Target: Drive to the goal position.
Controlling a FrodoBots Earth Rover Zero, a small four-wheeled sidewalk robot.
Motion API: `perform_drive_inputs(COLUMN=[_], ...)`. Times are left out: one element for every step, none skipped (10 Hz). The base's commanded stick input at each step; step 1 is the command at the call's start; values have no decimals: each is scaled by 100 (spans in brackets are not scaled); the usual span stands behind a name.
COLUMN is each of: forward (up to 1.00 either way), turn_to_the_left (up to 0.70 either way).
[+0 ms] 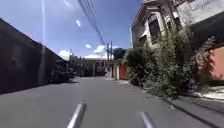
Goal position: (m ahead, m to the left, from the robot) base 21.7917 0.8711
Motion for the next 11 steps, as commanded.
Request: perform_drive_inputs(forward=[100, 100, 100, 100, 100, 100, 100, 100, 100, 100, 100], turn_to_the_left=[0, 0, 0, 0, 0, 0, 0, 0, 0, 0, 0])
